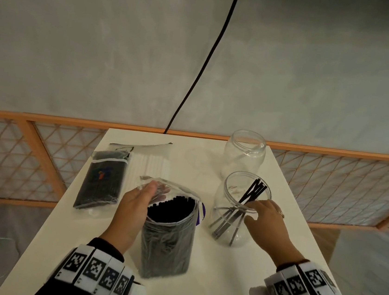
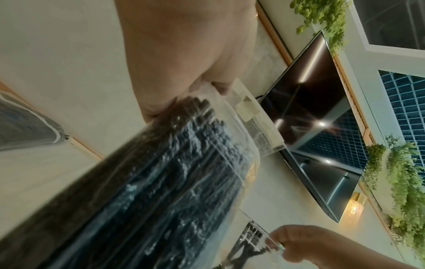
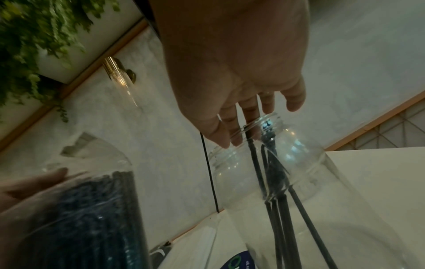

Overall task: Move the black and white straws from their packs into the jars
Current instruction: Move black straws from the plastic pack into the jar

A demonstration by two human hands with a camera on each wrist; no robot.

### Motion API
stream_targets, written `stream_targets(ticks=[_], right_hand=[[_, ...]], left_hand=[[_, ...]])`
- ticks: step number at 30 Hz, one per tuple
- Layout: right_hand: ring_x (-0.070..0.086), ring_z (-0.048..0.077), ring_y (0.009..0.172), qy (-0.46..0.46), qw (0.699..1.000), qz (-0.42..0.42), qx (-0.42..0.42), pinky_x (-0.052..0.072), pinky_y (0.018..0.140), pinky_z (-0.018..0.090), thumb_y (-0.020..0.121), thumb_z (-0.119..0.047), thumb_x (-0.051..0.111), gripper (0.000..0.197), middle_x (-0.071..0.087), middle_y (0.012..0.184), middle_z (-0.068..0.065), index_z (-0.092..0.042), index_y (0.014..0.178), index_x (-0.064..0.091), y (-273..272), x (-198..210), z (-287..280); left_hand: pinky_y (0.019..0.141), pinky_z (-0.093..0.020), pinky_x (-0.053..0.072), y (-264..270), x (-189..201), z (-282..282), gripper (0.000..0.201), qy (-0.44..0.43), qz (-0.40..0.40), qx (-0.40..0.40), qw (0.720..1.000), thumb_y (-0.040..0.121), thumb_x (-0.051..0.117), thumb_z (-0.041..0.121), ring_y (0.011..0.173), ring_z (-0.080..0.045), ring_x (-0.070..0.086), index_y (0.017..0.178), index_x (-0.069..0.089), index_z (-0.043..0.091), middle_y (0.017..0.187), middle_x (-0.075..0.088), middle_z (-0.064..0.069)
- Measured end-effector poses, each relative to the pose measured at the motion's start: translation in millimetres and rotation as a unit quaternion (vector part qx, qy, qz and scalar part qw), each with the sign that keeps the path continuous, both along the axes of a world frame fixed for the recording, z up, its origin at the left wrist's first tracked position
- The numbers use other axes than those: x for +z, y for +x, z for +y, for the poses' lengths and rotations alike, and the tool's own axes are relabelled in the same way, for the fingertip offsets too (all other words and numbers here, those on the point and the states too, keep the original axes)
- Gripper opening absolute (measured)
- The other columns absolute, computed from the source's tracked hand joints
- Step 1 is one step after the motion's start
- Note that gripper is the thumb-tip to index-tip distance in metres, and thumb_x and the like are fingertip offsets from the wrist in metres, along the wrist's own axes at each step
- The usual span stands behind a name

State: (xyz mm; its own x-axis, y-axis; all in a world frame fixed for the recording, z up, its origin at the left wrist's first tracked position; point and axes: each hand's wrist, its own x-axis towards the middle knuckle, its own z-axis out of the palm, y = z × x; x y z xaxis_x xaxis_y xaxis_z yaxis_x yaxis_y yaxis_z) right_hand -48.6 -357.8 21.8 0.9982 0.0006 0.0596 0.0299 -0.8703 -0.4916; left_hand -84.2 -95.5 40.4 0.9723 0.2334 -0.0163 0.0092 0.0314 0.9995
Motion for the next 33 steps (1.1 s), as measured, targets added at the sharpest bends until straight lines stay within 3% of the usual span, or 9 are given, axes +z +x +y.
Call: stream_targets(ticks=[5,8,10,13,16,23,26,30,33], right_hand=[[0.047,0.015,0.092,0.033,0.997,-0.053,0.042,0.031,0.084,0.021,0.078,0.003,0.061,0.016,0.048,0.077,-0.017,-0.01,0.084,0.07,-39,-4,-1],[0.049,0.015,0.084,0.007,0.995,-0.074,0.067,0.031,0.083,0.012,0.069,0.011,0.063,0.023,0.054,0.075,-0.011,-0.011,0.072,0.07,-58,-8,-3],[0.058,0.024,0.086,-0.036,0.993,-0.079,0.085,0.035,0.08,0.016,0.062,0.012,0.065,0.028,0.059,0.072,-0.009,-0.015,0.067,0.069,-67,-10,-5],[0.053,0.024,0.11,-0.15,0.985,-0.018,0.089,0.044,0.083,0.034,0.072,-0.004,0.058,0.028,0.067,0.095,-0.005,-0.023,0.088,0.071,-73,0,-1],[0.043,0.018,0.116,-0.212,0.972,0.033,0.096,0.039,0.088,0.03,0.084,-0.008,0.043,0.037,0.064,0.106,-0.007,-0.029,0.106,0.064,-66,12,-3],[0.059,0.018,0.099,-0.204,0.964,0.125,0.119,0.047,0.083,0.027,0.089,-0.009,0.037,0.034,0.067,0.106,0.0,-0.021,0.107,0.063,-53,28,-3],[0.061,0.017,0.088,-0.148,0.973,0.132,0.119,0.049,0.079,0.03,0.092,-0.016,0.035,0.031,0.067,0.091,-0.003,-0.02,0.101,0.065,-50,33,-2],[0.052,0.005,0.059,-0.064,0.985,0.124,0.105,0.042,0.065,0.022,0.093,-0.011,0.035,0.03,0.061,0.069,-0.007,-0.022,0.098,0.062,-49,33,5],[0.048,0.007,0.057,-0.004,0.993,0.09,0.081,0.036,0.058,0.018,0.089,-0.002,0.04,0.027,0.06,0.07,-0.004,-0.022,0.085,0.058,-45,30,14]], left_hand=[[0.08,-0.019,0.045,2,-1,1,0.033,-0.003,0.006,0.006,1.0,0.098,0.04,0.026,0.091,-0.01,0.068,0.103,0.068,0.009,0.098,0.073,-0.001],[0.082,-0.022,0.046,0,-2,3,0.033,-0.008,0.007,0.008,1.0,0.098,0.04,0.027,0.089,-0.01,0.068,0.103,0.067,0.009,0.095,0.073,-0.001],[0.081,-0.022,0.046,-1,-3,4,0.034,-0.003,0.006,0.007,1.0,0.098,0.039,0.027,0.09,-0.012,0.068,0.104,0.067,0.009,0.096,0.073,-0.002],[0.078,-0.021,0.045,-3,-4,6,0.035,0.007,0.007,0.007,1.0,0.098,0.039,0.028,0.088,-0.01,0.069,0.104,0.067,0.008,0.097,0.073,-0.002],[0.076,-0.02,0.045,-6,-4,6,0.036,0.009,0.009,0.004,1.0,0.098,0.038,0.029,0.087,-0.007,0.069,0.101,0.068,0.009,0.097,0.073,-0.001],[0.08,-0.02,0.047,-7,-6,7,0.038,-0.008,0.017,-0.003,1.0,0.098,0.038,0.028,0.095,-0.012,0.068,0.106,0.066,0.004,0.099,0.072,-0.005],[0.084,-0.023,0.047,-8,-6,7,0.038,-0.013,0.021,-0.005,1.0,0.098,0.038,0.028,0.097,-0.013,0.067,0.107,0.066,0.004,0.101,0.072,-0.006],[0.086,-0.026,0.047,-9,-6,5,0.037,-0.016,0.025,-0.002,1.0,0.098,0.039,0.028,0.097,-0.013,0.066,0.104,0.066,0.006,0.1,0.072,-0.005],[0.089,-0.028,0.046,-9,-6,3,0.035,-0.015,0.027,-0.003,1.0,0.098,0.039,0.029,0.096,-0.011,0.066,0.1,0.068,0.009,0.099,0.072,-0.003]])
